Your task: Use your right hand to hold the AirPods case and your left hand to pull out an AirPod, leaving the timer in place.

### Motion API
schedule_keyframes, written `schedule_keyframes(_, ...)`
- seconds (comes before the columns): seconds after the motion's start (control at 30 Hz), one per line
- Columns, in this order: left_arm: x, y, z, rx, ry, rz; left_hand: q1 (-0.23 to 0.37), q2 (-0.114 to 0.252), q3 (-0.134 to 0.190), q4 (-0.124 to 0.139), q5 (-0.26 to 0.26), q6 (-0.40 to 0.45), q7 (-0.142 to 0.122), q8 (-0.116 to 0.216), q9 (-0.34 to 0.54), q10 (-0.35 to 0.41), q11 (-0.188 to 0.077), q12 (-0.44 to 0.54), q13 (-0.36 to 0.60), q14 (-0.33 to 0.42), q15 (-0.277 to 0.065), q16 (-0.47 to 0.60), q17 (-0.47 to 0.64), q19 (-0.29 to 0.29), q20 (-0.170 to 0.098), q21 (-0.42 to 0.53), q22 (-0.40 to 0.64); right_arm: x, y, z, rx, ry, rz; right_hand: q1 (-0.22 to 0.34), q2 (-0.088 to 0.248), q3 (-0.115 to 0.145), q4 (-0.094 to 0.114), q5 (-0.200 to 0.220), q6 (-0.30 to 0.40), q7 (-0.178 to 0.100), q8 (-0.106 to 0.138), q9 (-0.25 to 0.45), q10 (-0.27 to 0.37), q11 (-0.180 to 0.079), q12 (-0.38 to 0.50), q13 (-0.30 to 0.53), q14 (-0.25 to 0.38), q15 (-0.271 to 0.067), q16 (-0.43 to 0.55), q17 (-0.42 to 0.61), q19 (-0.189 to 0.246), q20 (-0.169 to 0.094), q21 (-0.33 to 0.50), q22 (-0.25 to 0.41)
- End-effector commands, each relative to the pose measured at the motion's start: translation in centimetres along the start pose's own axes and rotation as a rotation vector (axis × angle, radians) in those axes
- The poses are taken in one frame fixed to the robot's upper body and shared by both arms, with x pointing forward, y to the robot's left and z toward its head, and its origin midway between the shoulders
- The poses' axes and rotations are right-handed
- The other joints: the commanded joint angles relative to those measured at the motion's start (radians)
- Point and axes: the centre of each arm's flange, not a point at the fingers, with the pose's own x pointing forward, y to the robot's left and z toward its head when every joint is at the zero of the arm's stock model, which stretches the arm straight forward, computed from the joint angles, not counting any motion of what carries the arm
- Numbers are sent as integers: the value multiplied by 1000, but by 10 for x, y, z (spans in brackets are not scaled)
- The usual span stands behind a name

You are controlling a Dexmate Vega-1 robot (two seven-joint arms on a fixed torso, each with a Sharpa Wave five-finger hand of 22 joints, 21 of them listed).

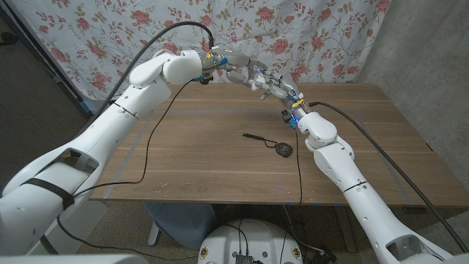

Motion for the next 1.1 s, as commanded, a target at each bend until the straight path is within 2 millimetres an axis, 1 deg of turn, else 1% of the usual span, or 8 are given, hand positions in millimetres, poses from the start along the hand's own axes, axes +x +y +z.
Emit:
schedule_keyframes(0.03, -2, 0, -4, -6, -2, 24, 20, 8, 2, 0, 6, 11, 0, -1, 0, 22, -14, 10, 3, 36, -32, 7, 6, 11, 2, 5, 2, 3, 2, -1, 5, 5, 6, 9, 0, 2, -3, 3, 6, 1, -3, 2, 129, -121, 0, 39, 54, -174, 7, 5, -145, -116, 6, -1)
schedule_keyframes(0.4, -4, -2, -7, -16, -3, 47, 26, 6, 4, -1, 6, 14, 1, -2, 1, 24, -13, 15, 4, 40, -34, 9, 11, 16, 0, 6, 3, 5, 3, -1, 2, 7, 9, 9, -1, 2, -4, 3, 6, 1, -4, 2, 130, -123, -1, 40, 54, -174, 7, 6, -148, -115, 11, -1)
schedule_keyframes(0.77, -12, 1, -10, -19, -3, 94, 30, 4, 5, 0, 5, 17, -1, -2, 1, 23, -13, 17, 1, 41, -33, 9, 15, 20, -3, 7, 3, 6, 6, -3, 13, 15, 9, 10, -1, 2, -4, 3, 4, 1, -5, 2, 133, -122, -3, 39, 54, -174, 6, 8, -152, -115, 17, -1)
schedule_keyframes(1.1, -15, 1, -11, -24, 2, 105, 34, 3, 6, 0, 5, 19, -2, -3, 1, 25, -13, 20, 0, 43, -34, 8, 16, 22, -3, 7, 3, 7, 7, -3, 15, 20, 10, 10, -1, 3, -4, 3, 4, 1, -5, 2, 134, -122, -4, 40, 53, -174, 5, 9, -156, -115, 21, -1)
